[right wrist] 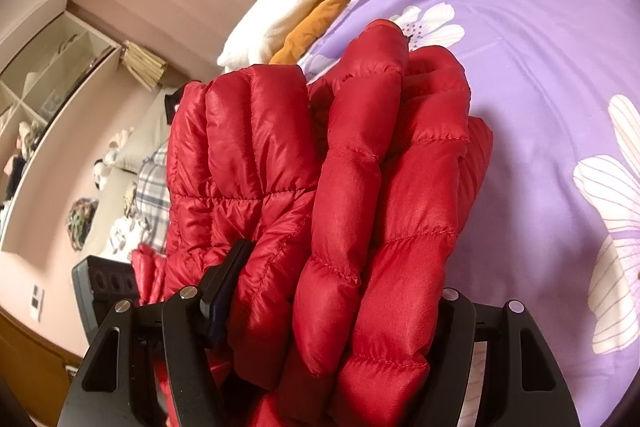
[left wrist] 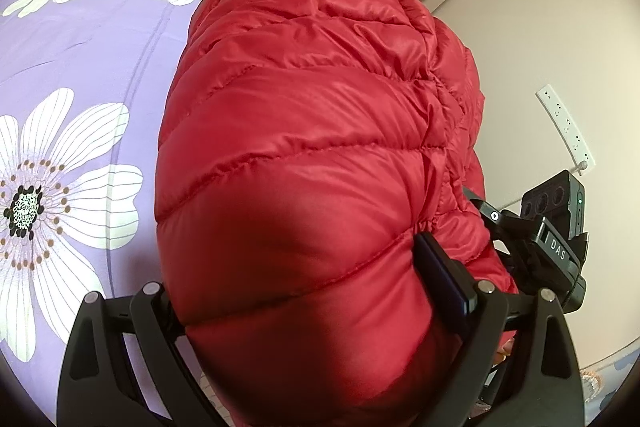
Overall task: Fold large clothes
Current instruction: 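Hold the folded red jacket end pressed down with both closed grippers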
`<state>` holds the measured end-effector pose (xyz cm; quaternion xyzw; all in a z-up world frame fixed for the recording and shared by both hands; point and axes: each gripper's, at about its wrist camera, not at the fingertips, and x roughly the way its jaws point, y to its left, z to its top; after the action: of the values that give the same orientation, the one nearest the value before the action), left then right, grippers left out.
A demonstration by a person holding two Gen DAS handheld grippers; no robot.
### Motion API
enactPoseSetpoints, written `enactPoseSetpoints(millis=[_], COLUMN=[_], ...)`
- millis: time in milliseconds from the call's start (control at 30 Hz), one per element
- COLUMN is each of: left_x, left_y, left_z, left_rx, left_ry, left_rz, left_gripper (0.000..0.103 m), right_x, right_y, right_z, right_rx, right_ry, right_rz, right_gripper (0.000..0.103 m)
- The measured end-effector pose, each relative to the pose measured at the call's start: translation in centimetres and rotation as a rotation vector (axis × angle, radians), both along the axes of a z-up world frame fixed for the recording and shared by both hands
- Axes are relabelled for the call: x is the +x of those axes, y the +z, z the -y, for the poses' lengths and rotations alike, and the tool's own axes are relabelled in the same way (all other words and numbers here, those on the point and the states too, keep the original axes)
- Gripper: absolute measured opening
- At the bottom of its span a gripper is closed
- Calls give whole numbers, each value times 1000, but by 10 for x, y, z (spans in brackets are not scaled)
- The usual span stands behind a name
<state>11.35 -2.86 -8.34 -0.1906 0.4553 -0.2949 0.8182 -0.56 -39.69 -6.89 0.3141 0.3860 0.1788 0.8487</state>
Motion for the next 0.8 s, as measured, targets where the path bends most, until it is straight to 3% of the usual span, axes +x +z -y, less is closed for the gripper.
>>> enactPoseSetpoints(millis=[800], left_x=[-6], left_y=[0], left_z=[-14], left_rx=[-14], left_ry=[41], left_rz=[-23], left_gripper=[95], right_x=[16], right_y=[2], right_z=[-11], right_rx=[-31], right_ry=[46], right_rz=[-17], right_gripper=[70])
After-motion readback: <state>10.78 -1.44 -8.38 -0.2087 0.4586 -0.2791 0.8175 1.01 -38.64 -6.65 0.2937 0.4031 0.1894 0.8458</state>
